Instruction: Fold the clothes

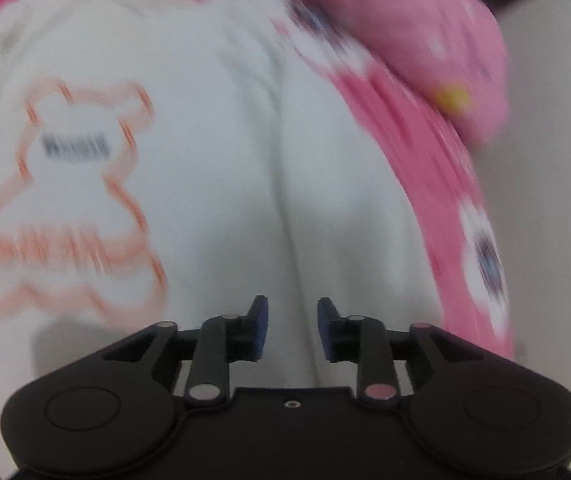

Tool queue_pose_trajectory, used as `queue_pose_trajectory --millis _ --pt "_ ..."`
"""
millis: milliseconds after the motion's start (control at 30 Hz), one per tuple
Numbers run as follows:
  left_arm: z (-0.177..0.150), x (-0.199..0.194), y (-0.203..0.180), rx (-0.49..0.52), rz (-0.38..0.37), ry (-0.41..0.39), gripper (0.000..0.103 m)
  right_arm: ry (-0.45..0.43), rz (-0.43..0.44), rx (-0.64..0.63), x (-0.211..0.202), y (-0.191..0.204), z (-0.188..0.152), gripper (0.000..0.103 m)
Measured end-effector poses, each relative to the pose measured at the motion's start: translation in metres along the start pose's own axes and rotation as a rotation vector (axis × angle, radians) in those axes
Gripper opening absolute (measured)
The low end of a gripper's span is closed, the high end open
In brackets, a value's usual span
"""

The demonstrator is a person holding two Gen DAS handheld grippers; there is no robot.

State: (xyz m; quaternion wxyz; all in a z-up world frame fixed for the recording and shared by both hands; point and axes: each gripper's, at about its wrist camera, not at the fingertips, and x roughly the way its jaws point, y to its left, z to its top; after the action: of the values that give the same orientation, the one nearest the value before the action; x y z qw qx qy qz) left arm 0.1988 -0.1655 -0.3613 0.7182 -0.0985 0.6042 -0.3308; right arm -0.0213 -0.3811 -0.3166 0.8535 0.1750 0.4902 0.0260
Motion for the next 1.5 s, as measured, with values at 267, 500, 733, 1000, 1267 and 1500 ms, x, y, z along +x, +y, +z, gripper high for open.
queue_pose_trajectory --millis 267,500,733,1000,1267,1500 --pt "-0.055 0.027 -0.025 0.059 0.014 0.12 0.025 0.126 0.05 0.112 0.043 -0.04 0.0 0.022" --pt "-0.052 0.03 -0.024 0.047 0.02 0.128 0.024 0.119 0.162 0.241 0.016 -0.038 0.001 0.005" --pt "-0.052 0.018 -0.03 0.082 0.016 0.162 0.024 0.183 0.185 0.316 0.026 -0.052 -0.014 0.005" --pt "-0.063 0.012 -0.043 0.183 0.017 0.19 0.024 0.246 0.282 0.427 0.041 -0.076 -0.022 0.005" --pt "-0.054 -0.009 -0.05 0.243 0.04 0.097 0.025 0.385 0.235 0.469 0.061 -0.087 -0.038 0.04" --pt "-0.061 0.007 -0.078 0.34 -0.057 0.084 0.027 0.11 0.051 0.218 -0.002 -0.073 0.011 0.048"
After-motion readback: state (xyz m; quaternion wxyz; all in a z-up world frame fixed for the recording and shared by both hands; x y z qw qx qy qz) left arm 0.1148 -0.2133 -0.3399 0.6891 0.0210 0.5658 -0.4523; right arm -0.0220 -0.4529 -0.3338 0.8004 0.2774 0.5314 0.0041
